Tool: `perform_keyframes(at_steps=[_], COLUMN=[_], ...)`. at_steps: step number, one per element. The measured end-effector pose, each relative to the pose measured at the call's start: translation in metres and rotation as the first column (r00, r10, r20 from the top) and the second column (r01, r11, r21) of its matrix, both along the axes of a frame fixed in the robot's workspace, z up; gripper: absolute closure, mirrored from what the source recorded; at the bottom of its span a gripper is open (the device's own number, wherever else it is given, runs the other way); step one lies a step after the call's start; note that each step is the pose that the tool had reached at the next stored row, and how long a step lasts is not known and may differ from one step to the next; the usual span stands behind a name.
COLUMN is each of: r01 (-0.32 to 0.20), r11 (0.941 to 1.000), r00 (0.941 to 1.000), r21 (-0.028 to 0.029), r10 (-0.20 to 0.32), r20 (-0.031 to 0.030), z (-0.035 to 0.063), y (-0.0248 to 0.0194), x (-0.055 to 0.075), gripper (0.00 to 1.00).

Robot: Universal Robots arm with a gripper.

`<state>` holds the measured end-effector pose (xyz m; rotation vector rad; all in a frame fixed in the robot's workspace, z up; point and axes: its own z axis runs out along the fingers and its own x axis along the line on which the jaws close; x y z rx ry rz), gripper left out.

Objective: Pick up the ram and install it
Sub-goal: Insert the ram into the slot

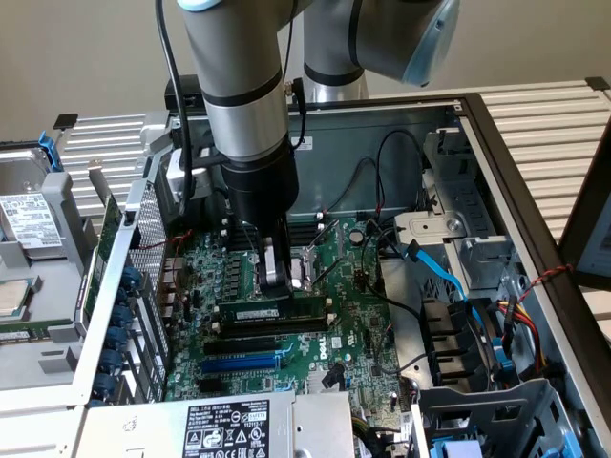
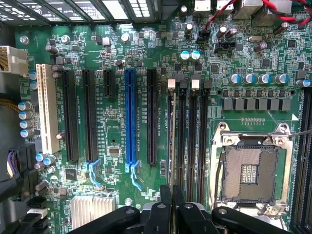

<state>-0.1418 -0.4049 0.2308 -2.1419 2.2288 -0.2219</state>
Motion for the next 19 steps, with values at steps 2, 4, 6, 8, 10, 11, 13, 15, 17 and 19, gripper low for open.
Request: perform_keyframes(at_steps=[2,4,6,8,10,11,13,15,17,19], r01=[0.000,0.000,0.000,0.000,0.000,0.000,-0.001,-0.003,-0.006,-0.013], r11=[1.0000,1.0000,1.0000,1.0000,1.0000,1.0000,1.0000,1.0000,1.0000,0.9999], r00=[1.0000,1.0000,1.0000,1.0000,1.0000,1.0000,1.0000,1.0000,1.0000,0.9999], r21=[0.0000,-0.0001,-0.0003,-0.0010,-0.0020,-0.0025,-0.0038,-0.0056,-0.0068,-0.0071], r10=[0.000,0.000,0.000,0.000,0.000,0.000,0.001,0.003,0.006,0.013], r20=[0.0000,0.0000,-0.0002,-0.0001,-0.0001,-0.0001,-0.0001,-0.0002,-0.0002,-0.0002], z=[-0.0002,-0.0002,-0.0002,-0.0002,-0.0002,-0.0002,-0.0002,-0.0002,-0.0002,-0.0002], y=[0.0004,0.0009,0.0010,0.0010,0.0010,0.0010,0.0010,0.0010,0.0012,0.0014], x=[0.0000,0.0000,0.0000,-0.0001,0.0000,0.0000,0.0000,0.0000,0.0000,0.0000], gripper=[0.87,0.87,0.87,0.87,0.87,0.87,0.87,0.87,0.87,0.87])
